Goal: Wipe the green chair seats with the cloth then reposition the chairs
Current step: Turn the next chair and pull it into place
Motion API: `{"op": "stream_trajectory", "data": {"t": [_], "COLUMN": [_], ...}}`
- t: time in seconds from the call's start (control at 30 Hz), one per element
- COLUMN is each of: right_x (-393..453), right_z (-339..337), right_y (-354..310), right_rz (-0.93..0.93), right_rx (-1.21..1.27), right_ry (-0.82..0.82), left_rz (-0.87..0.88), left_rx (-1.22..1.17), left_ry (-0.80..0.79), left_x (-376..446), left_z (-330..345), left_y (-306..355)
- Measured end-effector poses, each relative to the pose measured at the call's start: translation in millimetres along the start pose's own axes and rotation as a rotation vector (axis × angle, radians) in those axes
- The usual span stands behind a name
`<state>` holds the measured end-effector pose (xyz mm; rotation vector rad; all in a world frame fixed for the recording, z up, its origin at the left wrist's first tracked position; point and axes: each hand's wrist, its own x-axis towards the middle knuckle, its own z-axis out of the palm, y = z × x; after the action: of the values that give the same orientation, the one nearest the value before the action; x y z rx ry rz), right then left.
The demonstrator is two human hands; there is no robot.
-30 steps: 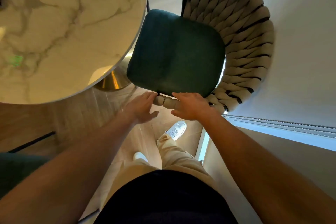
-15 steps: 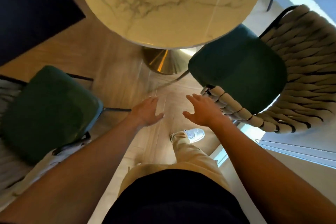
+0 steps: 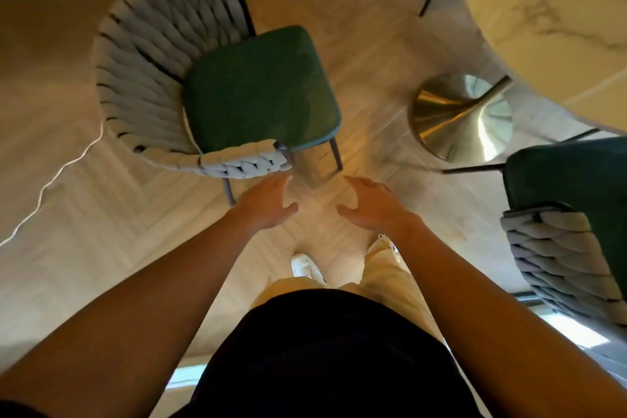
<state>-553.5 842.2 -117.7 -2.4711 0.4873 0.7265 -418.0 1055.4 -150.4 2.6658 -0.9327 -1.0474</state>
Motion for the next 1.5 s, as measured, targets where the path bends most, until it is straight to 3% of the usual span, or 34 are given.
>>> {"op": "stream_trajectory", "data": {"t": [0.27, 0.43, 0.7, 1.03, 1.5], "right_x": [46, 83, 156, 259, 327], "right_z": [28, 49, 61, 37, 7], "right_y": [-139, -208, -325, -428, -466], "right_rz": [-0.253, -0.443, -0.475, -0.435, -0.188], "right_rx": [-0.161, -0.275, -0.159, -0.066, 0.147], "right_ry": [-0.154, -0.154, -0.257, -0.295, -0.383], "left_rz": [-0.292, -0.436, -0.55, -0.436, -0.064], "left_rx": [-0.218, -0.331, -0.382, -0.264, -0.014], "left_ry": [0.112, 0.124, 0.115, 0.089, 0.036], "left_x": [-94, -131, -130, -70, 41], "left_z": [11, 25, -5, -129, -264], "left_y": [-117, -165, -253, -373, -456]}}
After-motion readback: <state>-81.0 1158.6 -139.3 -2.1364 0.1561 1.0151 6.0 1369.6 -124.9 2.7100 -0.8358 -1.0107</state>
